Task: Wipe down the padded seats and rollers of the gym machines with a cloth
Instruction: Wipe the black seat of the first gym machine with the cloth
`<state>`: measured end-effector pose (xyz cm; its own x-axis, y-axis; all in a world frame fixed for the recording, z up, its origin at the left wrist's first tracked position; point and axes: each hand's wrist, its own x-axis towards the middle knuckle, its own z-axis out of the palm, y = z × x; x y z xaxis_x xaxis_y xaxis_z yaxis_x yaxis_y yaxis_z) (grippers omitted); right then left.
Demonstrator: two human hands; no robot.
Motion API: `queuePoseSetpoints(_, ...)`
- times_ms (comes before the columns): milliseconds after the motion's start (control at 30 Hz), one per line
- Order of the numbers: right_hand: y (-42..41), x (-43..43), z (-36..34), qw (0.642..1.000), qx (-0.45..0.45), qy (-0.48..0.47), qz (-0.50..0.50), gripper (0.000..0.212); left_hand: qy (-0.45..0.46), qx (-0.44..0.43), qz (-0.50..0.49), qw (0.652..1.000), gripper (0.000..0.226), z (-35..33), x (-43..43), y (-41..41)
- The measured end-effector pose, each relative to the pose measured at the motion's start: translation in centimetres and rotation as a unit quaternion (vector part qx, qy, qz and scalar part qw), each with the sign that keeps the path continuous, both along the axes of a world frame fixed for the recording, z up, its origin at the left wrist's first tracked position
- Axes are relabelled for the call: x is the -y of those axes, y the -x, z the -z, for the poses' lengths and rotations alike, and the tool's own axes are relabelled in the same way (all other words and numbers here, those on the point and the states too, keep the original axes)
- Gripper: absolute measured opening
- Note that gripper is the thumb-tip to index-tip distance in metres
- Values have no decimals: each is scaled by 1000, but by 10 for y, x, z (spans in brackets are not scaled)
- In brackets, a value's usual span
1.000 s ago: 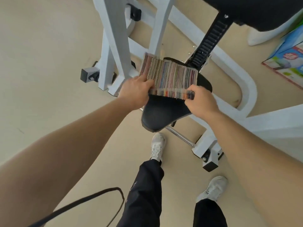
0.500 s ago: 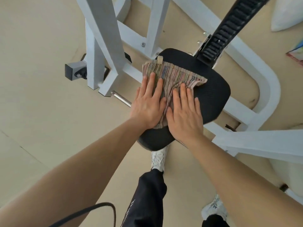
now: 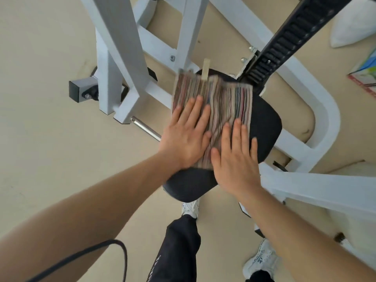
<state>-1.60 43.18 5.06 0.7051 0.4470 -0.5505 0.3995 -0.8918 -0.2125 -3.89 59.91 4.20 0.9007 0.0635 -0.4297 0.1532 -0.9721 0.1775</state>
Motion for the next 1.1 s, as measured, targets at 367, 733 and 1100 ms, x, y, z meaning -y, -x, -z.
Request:
queuePoseSetpoints(367,-79,-28,39,997,40,-62,-5,71,5,4,51,999,65,16,0,-51)
queuePoseSetpoints(733,-70,44,48,983,90,-10,160,68,17,8,185,983,68,37,47,-103)
queuePoseSetpoints(1100,28,-14,4,998,37,-20,36,70,31,-40,110,993,65,-17,-11,28)
